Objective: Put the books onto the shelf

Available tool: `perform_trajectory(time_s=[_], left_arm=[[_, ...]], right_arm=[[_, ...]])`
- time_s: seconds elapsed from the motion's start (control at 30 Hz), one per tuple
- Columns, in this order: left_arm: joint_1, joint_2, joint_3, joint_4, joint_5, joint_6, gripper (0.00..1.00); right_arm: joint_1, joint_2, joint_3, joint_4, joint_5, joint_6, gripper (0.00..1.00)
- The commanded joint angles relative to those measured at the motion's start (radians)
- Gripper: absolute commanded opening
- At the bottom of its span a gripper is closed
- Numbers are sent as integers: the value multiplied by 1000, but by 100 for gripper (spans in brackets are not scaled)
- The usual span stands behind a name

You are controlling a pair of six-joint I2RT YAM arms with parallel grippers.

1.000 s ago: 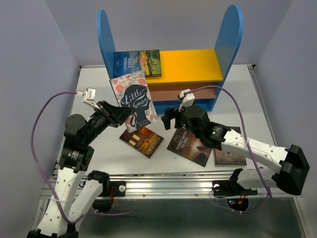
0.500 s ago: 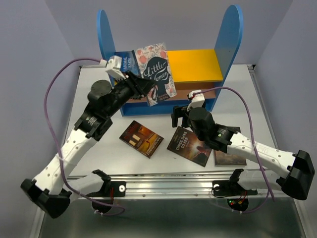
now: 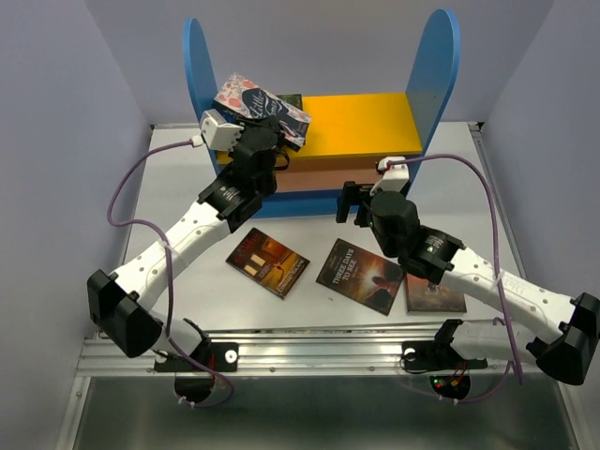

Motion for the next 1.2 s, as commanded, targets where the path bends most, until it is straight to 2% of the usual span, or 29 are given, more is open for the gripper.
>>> perform_trajectory(time_s=[0.0,0.27,0.37,0.4,0.43,0.47,0.57,0.67,0.87,1.03,1.17], left_arm=[[-14,18,119,44,-254,-221,0],[-17,127,245,-96,-308,-321,0],[-17,143,274,-197,-299,-387,8],[-17,143,271,-217,-287,-404,22],[-17,138,266,-217,-276,-404,29],[-17,135,263,-220,-270,-402,40],[-19,123,254,-236,-253,-398,65],[-19,115,246,-231,-221,-390,79],[-19,108,237,-267,-156,-381,82],[-19,59,148,-196,-72,-306,94],[-17,43,137,-210,-12,-271,98]], right_arm=[[-48,9,69,-5,2,20,100],[-135,88,136,-7,-124,3,100],[-187,127,181,-3,-193,0,100],[-188,142,195,-3,-226,-21,100],[-197,156,210,-6,-233,-38,100],[-197,182,224,-7,-234,-58,100],[-197,210,276,-7,-266,-86,100],[-197,239,316,-5,-297,-101,100],[-197,276,370,-7,-371,-120,100],[-197,299,420,-5,-406,-170,100],[-197,366,488,-5,-512,-239,100]])
